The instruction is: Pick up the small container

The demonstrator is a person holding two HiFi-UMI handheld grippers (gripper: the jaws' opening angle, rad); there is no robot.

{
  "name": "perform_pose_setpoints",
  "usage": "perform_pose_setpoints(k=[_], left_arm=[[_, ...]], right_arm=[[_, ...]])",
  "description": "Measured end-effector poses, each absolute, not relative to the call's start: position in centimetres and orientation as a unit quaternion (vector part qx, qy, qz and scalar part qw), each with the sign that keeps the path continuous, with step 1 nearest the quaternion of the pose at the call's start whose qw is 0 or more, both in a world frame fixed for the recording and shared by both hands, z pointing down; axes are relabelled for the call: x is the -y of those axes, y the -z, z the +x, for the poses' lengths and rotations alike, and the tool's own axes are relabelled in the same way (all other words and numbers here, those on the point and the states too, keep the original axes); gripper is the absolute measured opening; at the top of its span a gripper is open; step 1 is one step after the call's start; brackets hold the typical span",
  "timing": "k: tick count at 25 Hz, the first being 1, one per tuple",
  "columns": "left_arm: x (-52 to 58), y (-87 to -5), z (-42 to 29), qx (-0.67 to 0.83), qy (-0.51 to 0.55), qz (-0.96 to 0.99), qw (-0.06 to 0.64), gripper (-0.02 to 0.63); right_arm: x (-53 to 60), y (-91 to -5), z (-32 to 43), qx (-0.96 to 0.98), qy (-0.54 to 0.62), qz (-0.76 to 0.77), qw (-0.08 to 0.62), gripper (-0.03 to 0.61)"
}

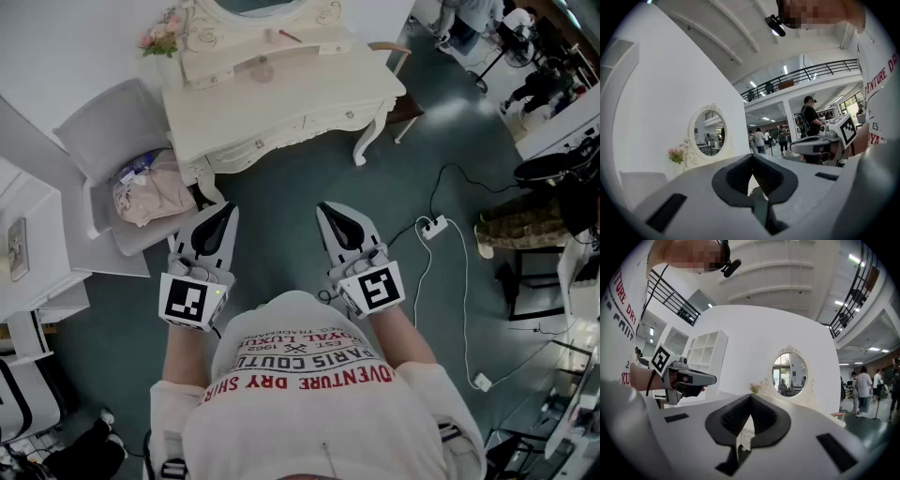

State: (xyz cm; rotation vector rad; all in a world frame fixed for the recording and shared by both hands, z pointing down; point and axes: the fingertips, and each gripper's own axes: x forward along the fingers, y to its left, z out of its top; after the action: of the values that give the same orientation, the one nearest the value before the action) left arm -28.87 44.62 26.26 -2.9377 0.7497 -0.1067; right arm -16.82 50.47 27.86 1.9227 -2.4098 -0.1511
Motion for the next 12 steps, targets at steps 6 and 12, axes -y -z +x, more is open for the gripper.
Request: perform_pose_setpoints(k=[6,12], left_arm=[[-44.3,-26.7,-27.9,-0.244,0.04,-0.968,0.048,0.006],[-44.2,-27.0,-26.4,-0.24,0.04,-0.969,0.047,0.006]], right_arm=[[-50.0,-27.4,-16.2,0.781,0.045,0.622,0.018,-0.002],[-49.9,-28.0,-14.6,0.778,0.039,0.626,0.014,-0.002]])
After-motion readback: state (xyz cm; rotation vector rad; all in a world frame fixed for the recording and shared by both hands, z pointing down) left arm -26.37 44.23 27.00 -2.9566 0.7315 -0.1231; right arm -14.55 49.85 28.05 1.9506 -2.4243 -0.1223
